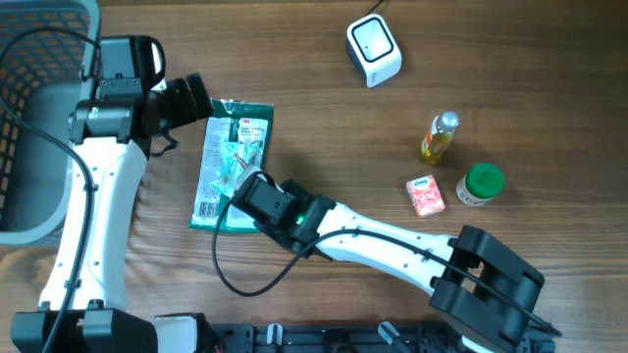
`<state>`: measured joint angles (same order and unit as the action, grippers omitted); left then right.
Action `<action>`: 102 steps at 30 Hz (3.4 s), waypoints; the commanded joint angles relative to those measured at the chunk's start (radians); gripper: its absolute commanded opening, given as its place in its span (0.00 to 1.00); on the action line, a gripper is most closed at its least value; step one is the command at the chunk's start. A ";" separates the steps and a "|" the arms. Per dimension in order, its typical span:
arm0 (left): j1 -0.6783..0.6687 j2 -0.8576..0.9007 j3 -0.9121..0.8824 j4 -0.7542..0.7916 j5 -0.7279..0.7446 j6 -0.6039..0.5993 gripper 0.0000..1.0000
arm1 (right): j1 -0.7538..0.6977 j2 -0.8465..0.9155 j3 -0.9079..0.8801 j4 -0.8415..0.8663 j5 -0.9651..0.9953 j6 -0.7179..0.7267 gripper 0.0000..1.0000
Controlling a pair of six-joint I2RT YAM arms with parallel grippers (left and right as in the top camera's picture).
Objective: Scan the item barcode
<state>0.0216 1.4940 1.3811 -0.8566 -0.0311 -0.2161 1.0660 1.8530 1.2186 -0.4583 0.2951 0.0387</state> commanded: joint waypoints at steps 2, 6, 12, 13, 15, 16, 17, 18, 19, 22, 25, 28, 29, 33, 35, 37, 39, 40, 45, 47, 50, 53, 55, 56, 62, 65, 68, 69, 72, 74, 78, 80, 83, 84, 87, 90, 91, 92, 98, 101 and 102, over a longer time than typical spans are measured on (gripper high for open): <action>0.004 -0.007 0.014 0.003 0.004 -0.009 1.00 | -0.002 0.023 -0.035 0.017 0.131 -0.175 0.04; 0.004 -0.007 0.014 0.002 0.005 -0.009 1.00 | -0.029 0.031 -0.083 0.027 0.165 -0.230 0.04; 0.004 -0.007 0.014 0.003 0.005 -0.009 1.00 | -0.092 0.031 -0.160 0.029 0.222 -0.217 0.04; 0.004 -0.007 0.014 0.003 0.004 -0.009 1.00 | -0.101 0.031 -0.169 0.032 0.221 -0.209 0.04; 0.004 -0.007 0.014 0.003 0.004 -0.009 1.00 | -0.114 0.031 -0.182 0.037 0.221 -0.193 0.05; 0.004 -0.007 0.014 0.002 0.004 -0.009 1.00 | -0.118 0.031 -0.185 0.037 0.218 -0.192 0.05; 0.004 -0.007 0.014 0.003 0.004 -0.009 1.00 | -0.119 0.031 -0.187 0.036 0.212 -0.193 0.06; 0.004 -0.007 0.014 0.002 0.004 -0.009 1.00 | -0.119 0.031 -0.187 0.036 0.201 -0.193 0.08; 0.004 -0.007 0.014 0.002 0.004 -0.009 1.00 | -0.119 0.031 -0.187 0.037 0.195 -0.193 0.09; 0.004 -0.007 0.014 0.003 0.004 -0.009 1.00 | -0.119 0.031 -0.187 0.034 0.195 -0.193 0.11; 0.004 -0.007 0.014 0.002 0.004 -0.009 1.00 | -0.119 0.031 -0.187 0.033 0.195 -0.193 0.19; 0.004 -0.007 0.014 0.003 0.005 -0.009 1.00 | -0.119 0.031 -0.187 0.031 0.191 -0.193 0.45; 0.004 -0.007 0.014 0.003 0.004 -0.009 1.00 | -0.119 0.031 -0.187 0.032 0.174 -0.193 0.45; 0.004 -0.008 0.014 0.003 0.004 -0.009 1.00 | -0.119 0.025 -0.185 0.051 0.122 -0.191 0.47; 0.004 -0.007 0.014 0.002 0.004 -0.009 1.00 | -0.119 0.008 -0.177 0.051 0.122 -0.185 0.48; 0.004 -0.007 0.014 0.003 0.004 -0.009 1.00 | -0.119 -0.020 -0.170 0.050 0.122 -0.160 0.49; 0.004 -0.007 0.014 0.003 0.005 -0.009 1.00 | -0.125 -0.067 -0.170 0.054 0.119 -0.126 0.52; 0.004 -0.007 0.014 0.003 0.004 -0.009 1.00 | -0.131 -0.098 -0.170 0.053 0.108 -0.114 0.54; 0.004 -0.007 0.014 0.003 0.005 -0.009 1.00 | -0.190 -0.170 -0.170 0.050 -0.013 -0.063 0.57; 0.004 -0.007 0.014 0.003 0.004 -0.009 1.00 | -0.238 -0.172 -0.170 0.050 -0.100 -0.016 0.57; 0.004 -0.007 0.014 0.003 0.005 -0.009 1.00 | -0.330 -0.168 -0.177 0.046 -0.249 0.063 0.56; 0.004 -0.007 0.014 0.003 0.004 -0.009 1.00 | -0.420 -0.166 -0.184 0.035 -0.331 0.152 0.54; 0.004 -0.007 0.014 0.003 0.005 -0.009 1.00 | -0.473 -0.160 -0.185 0.022 -0.370 0.214 0.50; 0.004 -0.007 0.014 0.003 0.005 -0.009 1.00 | -0.489 -0.158 -0.187 0.019 -0.384 0.236 0.47; 0.004 -0.007 0.014 0.003 0.005 -0.009 1.00 | -0.509 -0.140 -0.198 0.024 -0.400 0.253 0.39; 0.004 -0.007 0.014 0.003 0.004 -0.009 1.00 | -0.509 -0.130 -0.198 0.026 -0.396 0.253 0.34; 0.004 -0.007 0.014 0.003 0.004 -0.009 1.00 | -0.509 -0.115 -0.198 0.031 -0.396 0.252 0.32; 0.004 -0.007 0.014 0.003 0.004 -0.009 1.00 | -0.509 -0.109 -0.198 0.031 -0.396 0.252 0.32; 0.004 -0.007 0.014 0.003 0.004 -0.009 1.00 | -0.509 -0.080 -0.198 0.032 -0.379 0.252 0.33; 0.004 -0.007 0.014 0.003 0.004 -0.009 1.00 | -0.509 -0.063 -0.198 0.031 -0.378 0.252 0.33; 0.004 -0.007 0.014 0.003 0.004 -0.009 1.00 | -0.509 -0.056 -0.199 0.031 -0.378 0.253 0.32; 0.004 -0.007 0.014 0.003 0.004 -0.009 1.00 | -0.509 -0.056 -0.199 0.031 -0.378 0.253 0.33; 0.004 -0.007 0.014 0.002 0.005 -0.009 1.00 | -0.509 -0.056 -0.199 0.029 -0.380 0.253 0.33; 0.004 -0.007 0.014 0.003 0.004 -0.009 1.00 | -0.509 -0.056 -0.199 0.028 -0.383 0.253 0.33; 0.004 -0.007 0.014 0.003 0.005 -0.009 1.00 | -0.509 -0.056 -0.199 0.027 -0.386 0.253 0.33; 0.004 -0.007 0.014 0.003 0.004 -0.009 1.00 | -0.509 -0.056 -0.199 0.027 -0.386 0.253 0.33; 0.004 -0.007 0.014 0.003 0.004 -0.009 1.00 | -0.509 -0.056 -0.199 0.027 -0.386 0.253 0.32; 0.004 -0.007 0.014 0.003 0.004 -0.009 1.00 | -0.509 -0.056 -0.199 0.027 -0.386 0.253 0.33; 0.004 -0.007 0.014 0.002 0.004 -0.009 1.00 | -0.509 -0.056 -0.199 0.035 -0.385 0.253 0.33; 0.004 -0.007 0.014 0.003 0.004 -0.009 1.00 | -0.509 -0.056 -0.199 0.045 -0.362 0.253 0.33; 0.004 -0.007 0.014 0.003 0.004 -0.009 1.00 | -0.509 -0.056 -0.199 0.047 -0.362 0.253 0.33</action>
<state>0.0216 1.4940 1.3811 -0.8566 -0.0311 -0.2161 0.5545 1.7805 1.0306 -0.4217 -0.0849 0.2771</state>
